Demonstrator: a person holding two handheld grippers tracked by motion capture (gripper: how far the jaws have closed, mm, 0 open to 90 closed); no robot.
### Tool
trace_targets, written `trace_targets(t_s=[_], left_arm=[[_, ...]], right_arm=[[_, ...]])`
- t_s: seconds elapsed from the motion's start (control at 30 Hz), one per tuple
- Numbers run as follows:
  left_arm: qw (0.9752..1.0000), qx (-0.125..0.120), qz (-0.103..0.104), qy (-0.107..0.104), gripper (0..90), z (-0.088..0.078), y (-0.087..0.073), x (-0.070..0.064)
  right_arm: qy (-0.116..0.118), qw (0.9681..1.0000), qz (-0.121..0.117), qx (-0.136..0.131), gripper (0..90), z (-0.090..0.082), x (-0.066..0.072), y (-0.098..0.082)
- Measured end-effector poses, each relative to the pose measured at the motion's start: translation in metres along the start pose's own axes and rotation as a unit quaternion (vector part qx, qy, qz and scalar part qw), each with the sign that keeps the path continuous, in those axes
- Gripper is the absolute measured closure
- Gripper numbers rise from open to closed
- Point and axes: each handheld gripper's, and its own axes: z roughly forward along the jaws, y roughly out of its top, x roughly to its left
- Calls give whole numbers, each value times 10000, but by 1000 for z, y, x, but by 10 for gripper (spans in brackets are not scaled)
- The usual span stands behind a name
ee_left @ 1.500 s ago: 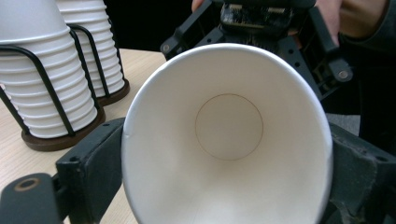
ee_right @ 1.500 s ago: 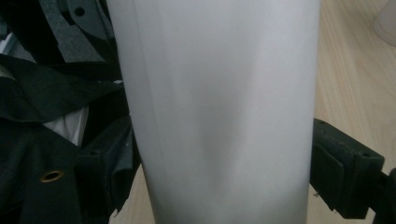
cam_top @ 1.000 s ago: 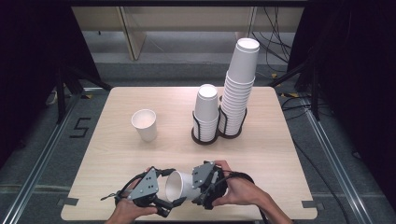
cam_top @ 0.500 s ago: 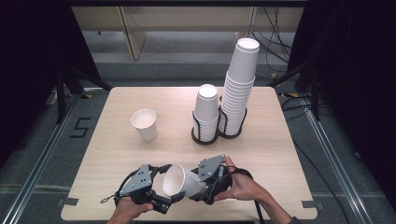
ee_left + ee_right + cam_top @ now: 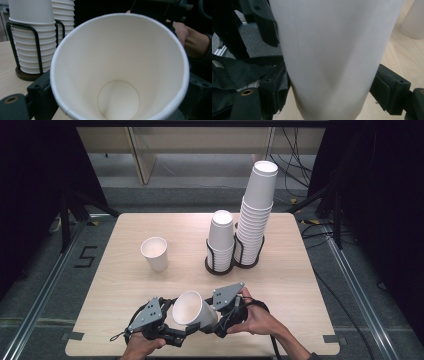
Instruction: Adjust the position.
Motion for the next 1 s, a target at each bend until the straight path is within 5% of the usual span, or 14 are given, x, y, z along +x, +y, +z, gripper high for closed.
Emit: trace_targets(t_s=[0.2,0.4,0.57,1.0], left_arm=[[9999,-50,97,-58,120,0,0,-2],[9998,-8,175,-30,135,-1,2,-2],[9999,-90,94,4,135,-2,4,-1],[9998,-210,-25,-44,116,1,2,-2]], right_arm=[[155,9998,68,-72,232,8,3,0],[53,9998,184,-83,213,7,4,0],[-22,9998,163,138,241,8,4,-4],[190,9995,234,-55,254,18,6,-5]])
